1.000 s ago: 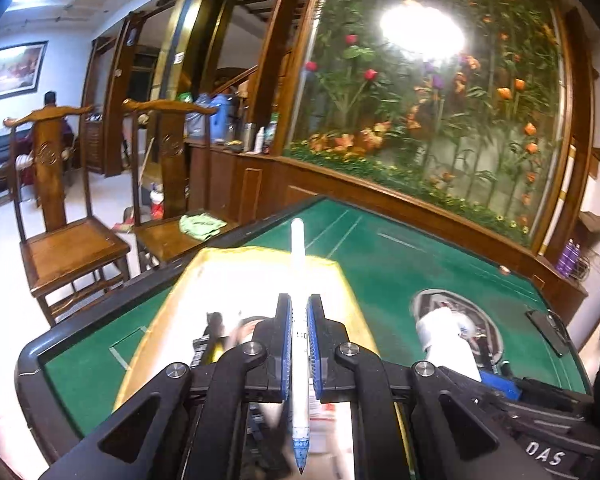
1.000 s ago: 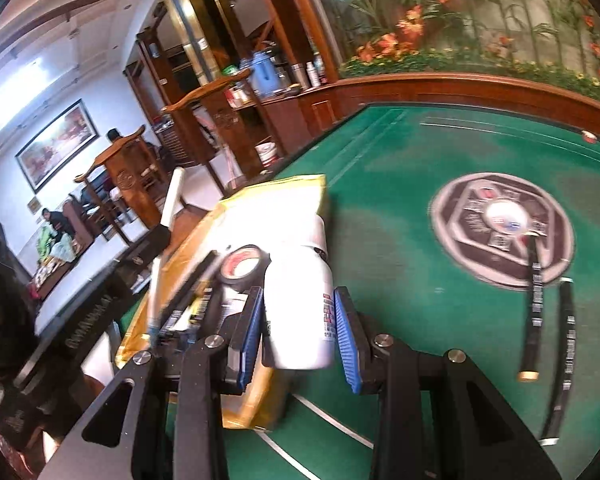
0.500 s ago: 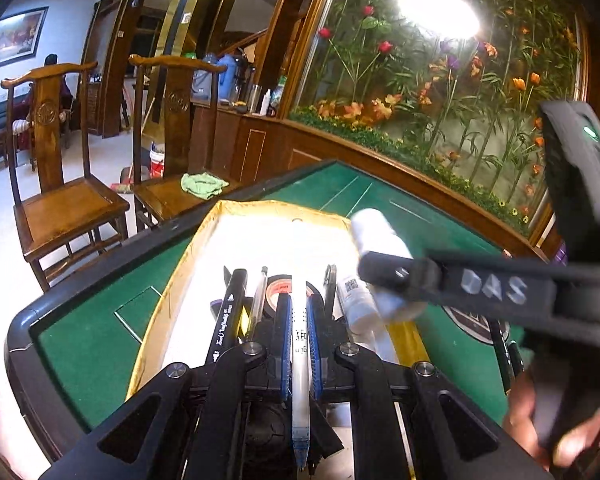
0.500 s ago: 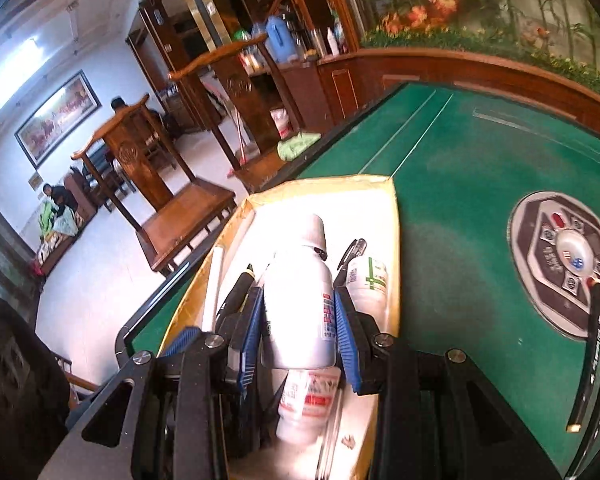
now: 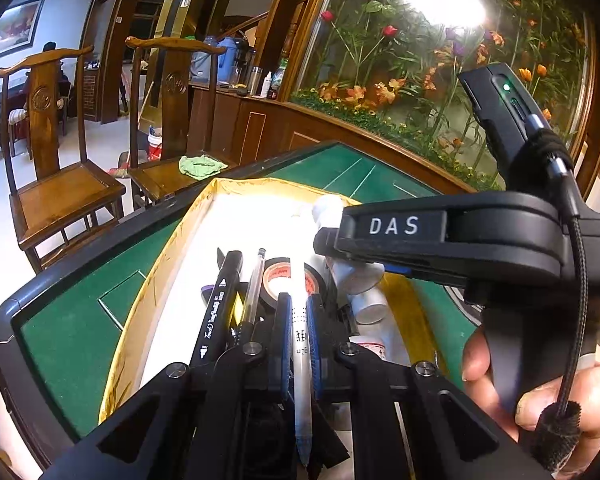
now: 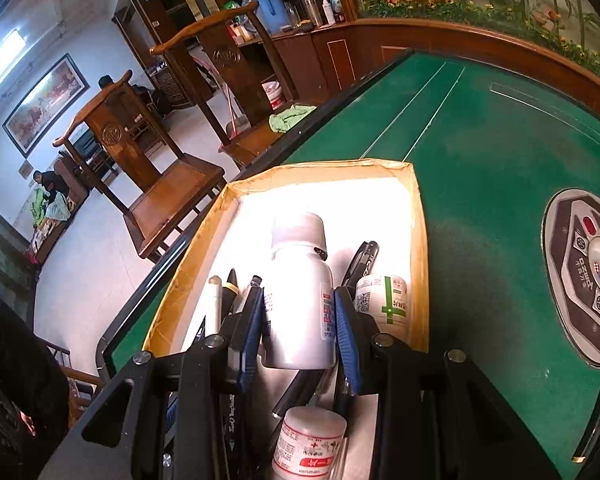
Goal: Organize rigid objects
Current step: 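Move both open tools back over the black markers on the table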
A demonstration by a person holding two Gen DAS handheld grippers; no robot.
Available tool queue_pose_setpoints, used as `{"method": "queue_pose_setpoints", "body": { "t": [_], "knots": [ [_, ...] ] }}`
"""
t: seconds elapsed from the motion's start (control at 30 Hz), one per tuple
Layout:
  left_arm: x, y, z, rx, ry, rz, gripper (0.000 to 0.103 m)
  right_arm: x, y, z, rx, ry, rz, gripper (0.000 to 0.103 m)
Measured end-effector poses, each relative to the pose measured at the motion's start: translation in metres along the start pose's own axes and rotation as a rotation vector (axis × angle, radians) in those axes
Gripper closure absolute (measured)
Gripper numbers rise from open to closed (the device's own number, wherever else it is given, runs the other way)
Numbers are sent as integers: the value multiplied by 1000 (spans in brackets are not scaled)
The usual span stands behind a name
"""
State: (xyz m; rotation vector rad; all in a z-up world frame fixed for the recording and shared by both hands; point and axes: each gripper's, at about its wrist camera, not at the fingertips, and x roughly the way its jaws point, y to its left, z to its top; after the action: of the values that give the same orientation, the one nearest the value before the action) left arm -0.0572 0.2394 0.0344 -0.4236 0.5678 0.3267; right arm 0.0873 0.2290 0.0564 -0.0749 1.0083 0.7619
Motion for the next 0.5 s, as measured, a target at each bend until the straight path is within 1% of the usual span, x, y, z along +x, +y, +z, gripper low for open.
{"method": "queue_pose_setpoints", "body": {
  "t": [0.27, 0.5],
  "knots": [
    [5, 3, 1, -16, 29, 0, 96, 12, -3, 0, 18, 35, -3, 69],
    [7, 4, 0, -28, 49, -6, 94, 7, -5, -2, 31, 31, 19, 69]
  ]
}}
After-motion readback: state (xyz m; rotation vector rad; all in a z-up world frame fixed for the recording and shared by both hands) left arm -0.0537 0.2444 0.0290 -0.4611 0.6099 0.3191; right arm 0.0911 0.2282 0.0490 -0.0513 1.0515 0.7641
